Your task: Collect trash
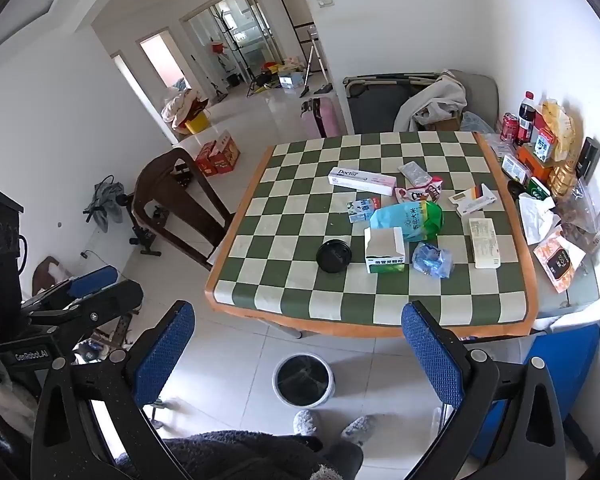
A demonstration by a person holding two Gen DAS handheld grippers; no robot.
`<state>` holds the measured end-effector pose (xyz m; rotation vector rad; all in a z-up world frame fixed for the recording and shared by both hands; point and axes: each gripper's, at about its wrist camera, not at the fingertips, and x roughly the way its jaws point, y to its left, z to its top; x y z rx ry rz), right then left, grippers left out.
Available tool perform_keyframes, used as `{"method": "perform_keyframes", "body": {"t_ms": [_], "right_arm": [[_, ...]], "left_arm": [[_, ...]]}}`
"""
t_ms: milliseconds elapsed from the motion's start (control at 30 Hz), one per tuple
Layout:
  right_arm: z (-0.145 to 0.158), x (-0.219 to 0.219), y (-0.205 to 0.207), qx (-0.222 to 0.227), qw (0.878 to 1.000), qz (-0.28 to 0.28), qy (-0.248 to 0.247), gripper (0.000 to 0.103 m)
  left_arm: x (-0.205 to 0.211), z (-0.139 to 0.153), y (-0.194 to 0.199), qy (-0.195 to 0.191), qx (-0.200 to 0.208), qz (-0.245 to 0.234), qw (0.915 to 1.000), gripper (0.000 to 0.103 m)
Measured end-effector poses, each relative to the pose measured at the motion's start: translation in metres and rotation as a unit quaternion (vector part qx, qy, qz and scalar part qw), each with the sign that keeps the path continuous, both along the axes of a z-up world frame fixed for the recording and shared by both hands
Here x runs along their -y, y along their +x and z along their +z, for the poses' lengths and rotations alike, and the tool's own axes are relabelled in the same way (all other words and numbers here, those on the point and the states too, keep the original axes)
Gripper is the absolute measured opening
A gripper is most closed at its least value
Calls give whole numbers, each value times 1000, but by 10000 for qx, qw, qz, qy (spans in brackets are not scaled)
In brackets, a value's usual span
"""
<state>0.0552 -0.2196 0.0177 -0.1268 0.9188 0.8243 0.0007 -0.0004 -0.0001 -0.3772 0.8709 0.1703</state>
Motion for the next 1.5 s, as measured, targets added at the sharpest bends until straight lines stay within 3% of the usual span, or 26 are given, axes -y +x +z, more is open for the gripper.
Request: {"method": "perform_keyframes", "body": {"t_ms": [467, 633, 1500], "right_arm": [[6, -14, -3, -76, 9999, 57, 73, 103], [8, 4, 4, -131, 9997, 91, 193, 103], [6, 0, 3, -187, 9994, 131, 256, 103]], "left_arm": [[10, 6, 3, -76, 107, -152, 9998, 103], [11, 9, 5, -83, 116, -159, 9998, 103], [15, 12, 15, -227, 159, -215, 9994, 103]]}}
